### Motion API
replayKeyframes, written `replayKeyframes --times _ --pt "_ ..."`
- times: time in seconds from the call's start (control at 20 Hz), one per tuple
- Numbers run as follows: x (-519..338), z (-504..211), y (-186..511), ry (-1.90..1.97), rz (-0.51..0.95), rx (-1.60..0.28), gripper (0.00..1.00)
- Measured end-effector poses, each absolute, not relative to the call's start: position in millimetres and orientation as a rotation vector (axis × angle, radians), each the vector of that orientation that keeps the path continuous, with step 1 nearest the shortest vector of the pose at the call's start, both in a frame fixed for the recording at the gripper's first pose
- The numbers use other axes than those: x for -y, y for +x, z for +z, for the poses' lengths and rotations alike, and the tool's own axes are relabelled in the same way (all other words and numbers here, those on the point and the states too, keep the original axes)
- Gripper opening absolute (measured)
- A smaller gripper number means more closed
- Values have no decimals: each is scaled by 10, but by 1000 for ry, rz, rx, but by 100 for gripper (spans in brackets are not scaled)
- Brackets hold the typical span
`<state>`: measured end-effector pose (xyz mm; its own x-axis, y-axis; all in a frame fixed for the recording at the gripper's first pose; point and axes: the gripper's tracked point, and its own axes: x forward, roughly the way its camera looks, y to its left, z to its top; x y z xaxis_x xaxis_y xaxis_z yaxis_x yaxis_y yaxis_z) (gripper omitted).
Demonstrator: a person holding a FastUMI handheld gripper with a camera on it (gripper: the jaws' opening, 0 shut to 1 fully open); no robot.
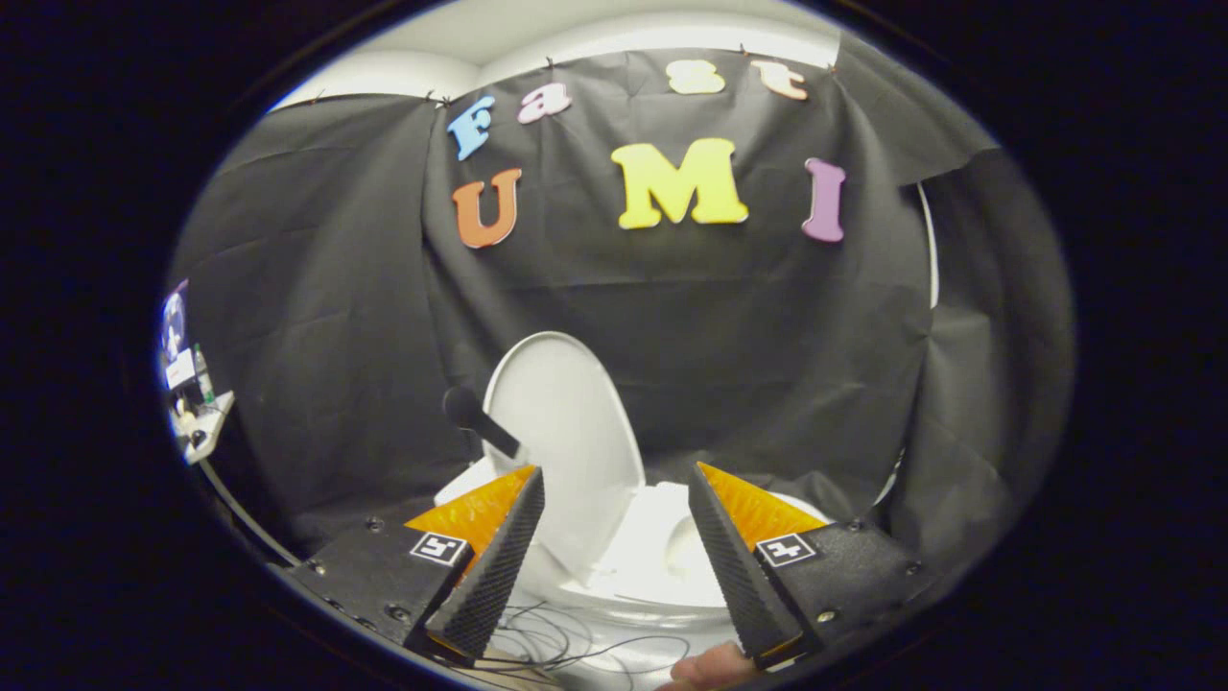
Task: Open the toilet lid.
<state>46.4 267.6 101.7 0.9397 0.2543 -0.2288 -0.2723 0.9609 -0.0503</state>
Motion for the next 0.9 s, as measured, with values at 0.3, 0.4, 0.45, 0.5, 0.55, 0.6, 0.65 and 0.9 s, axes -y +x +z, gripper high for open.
replayKeyframes --times 0.3,0.4,0.45,0.5,0.55,0.6,0.65,0.9 --pt "-1807 895 45 -34 209 -115 98" --pt "-1470 874 -31 -1 166 -75 99" --pt "-1344 834 -76 6 152 -56 99" --pt "-1214 810 -107 5 140 -27 99" --pt "-1072 772 -120 -3 116 -8 99" --pt "-947 712 -126 -11 94 -7 99" --pt "-877 654 -129 -17 87 -1 100" --pt "-717 531 -200 -30 106 38 99"
